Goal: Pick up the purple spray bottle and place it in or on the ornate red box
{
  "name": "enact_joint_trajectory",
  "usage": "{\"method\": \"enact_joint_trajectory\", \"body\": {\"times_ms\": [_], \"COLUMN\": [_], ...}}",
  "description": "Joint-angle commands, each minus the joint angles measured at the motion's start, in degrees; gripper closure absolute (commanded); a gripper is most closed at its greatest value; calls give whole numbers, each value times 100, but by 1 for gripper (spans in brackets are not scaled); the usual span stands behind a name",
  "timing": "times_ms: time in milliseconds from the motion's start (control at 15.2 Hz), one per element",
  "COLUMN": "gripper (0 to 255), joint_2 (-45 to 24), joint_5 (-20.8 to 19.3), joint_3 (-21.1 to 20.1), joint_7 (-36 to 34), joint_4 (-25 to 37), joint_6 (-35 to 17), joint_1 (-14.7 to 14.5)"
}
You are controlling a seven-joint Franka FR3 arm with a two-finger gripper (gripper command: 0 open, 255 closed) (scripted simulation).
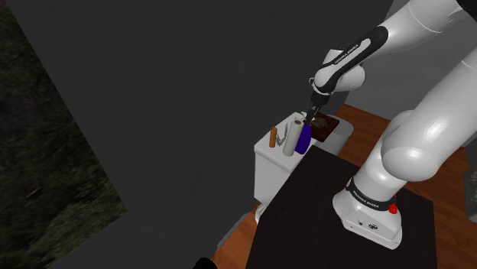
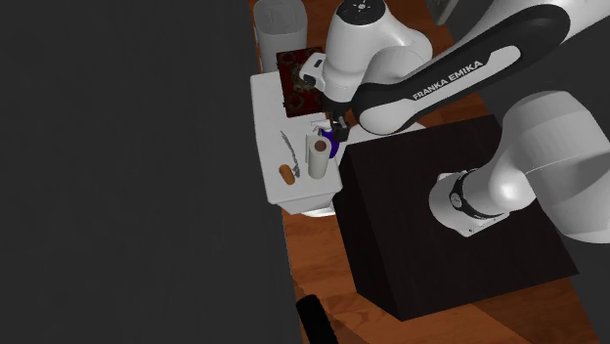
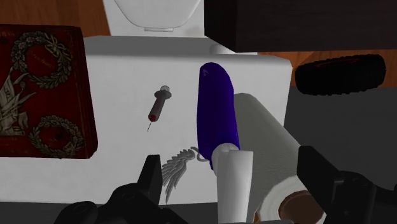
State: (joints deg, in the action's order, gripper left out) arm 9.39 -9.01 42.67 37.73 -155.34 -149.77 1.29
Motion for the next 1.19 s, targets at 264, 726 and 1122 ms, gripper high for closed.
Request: {"method": "enact_joint_trajectory", "body": {"times_ms": [264, 726, 1122], "gripper": [255, 255, 255], "joint_2": [0, 207, 760], "joint_5": [0, -188, -537], "joint_3": [0, -75, -302], "joint_7": [0, -141, -422], "joint_4": [0, 33, 166], "joint_6": [0, 212, 850], "joint_1": [0, 91, 305]}}
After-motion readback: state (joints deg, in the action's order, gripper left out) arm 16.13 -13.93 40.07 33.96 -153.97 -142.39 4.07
